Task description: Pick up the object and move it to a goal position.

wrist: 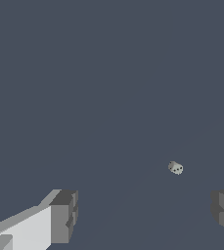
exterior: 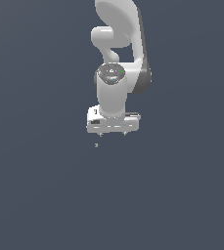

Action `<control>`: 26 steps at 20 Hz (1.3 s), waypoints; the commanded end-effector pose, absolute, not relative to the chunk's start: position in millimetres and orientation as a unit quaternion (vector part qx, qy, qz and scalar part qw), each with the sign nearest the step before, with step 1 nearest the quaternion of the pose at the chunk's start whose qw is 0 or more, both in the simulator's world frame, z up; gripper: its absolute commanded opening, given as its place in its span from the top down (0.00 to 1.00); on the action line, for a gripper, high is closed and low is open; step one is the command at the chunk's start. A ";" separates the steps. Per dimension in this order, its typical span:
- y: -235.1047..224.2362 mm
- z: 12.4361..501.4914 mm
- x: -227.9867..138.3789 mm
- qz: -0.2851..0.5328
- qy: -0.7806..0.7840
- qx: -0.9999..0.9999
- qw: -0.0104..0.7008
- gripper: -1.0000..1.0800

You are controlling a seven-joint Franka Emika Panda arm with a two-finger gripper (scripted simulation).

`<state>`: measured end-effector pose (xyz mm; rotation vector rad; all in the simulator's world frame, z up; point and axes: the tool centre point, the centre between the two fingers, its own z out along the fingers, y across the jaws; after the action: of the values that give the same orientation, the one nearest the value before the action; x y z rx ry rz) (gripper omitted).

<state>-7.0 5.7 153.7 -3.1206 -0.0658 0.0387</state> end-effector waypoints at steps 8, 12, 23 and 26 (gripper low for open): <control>-9.8 171.4 3.8 -0.008 -0.007 -1.000 0.015 0.04; -12.3 174.7 5.5 -0.012 -0.004 -1.000 0.016 0.04; -17.8 165.7 3.6 -0.011 -0.044 -0.999 0.012 0.04; -21.4 160.7 2.6 -0.010 -0.068 -0.998 0.010 0.04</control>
<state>3.1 -19.5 163.3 -3.1146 -0.1765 -0.0324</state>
